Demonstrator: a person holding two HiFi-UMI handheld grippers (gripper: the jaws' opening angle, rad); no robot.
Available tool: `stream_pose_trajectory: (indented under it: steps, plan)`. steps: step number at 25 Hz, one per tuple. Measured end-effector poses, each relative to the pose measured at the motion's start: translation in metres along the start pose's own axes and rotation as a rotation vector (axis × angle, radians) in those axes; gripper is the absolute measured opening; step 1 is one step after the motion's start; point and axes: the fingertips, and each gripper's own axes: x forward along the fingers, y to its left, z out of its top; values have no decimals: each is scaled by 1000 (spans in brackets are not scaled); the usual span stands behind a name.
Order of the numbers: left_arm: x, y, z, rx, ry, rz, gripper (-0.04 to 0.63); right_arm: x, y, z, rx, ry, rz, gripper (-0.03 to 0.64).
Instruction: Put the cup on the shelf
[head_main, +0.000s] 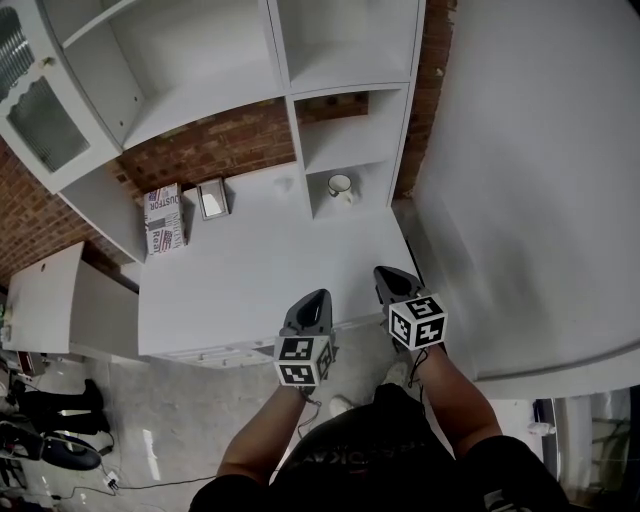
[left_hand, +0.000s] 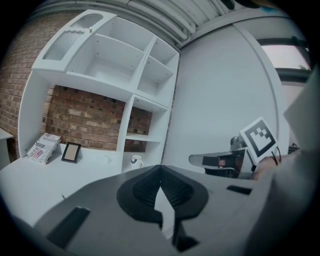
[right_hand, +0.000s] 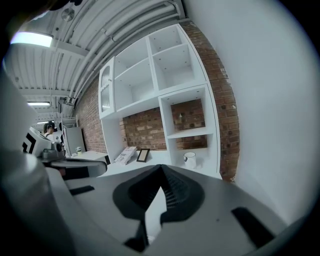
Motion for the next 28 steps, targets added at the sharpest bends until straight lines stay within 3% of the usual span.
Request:
stream_pose_trajectory:
  steps: [28]
  plan:
    - [-5,-26,5,10,-9,11,5,-31,15,0,-4,-8,50,0]
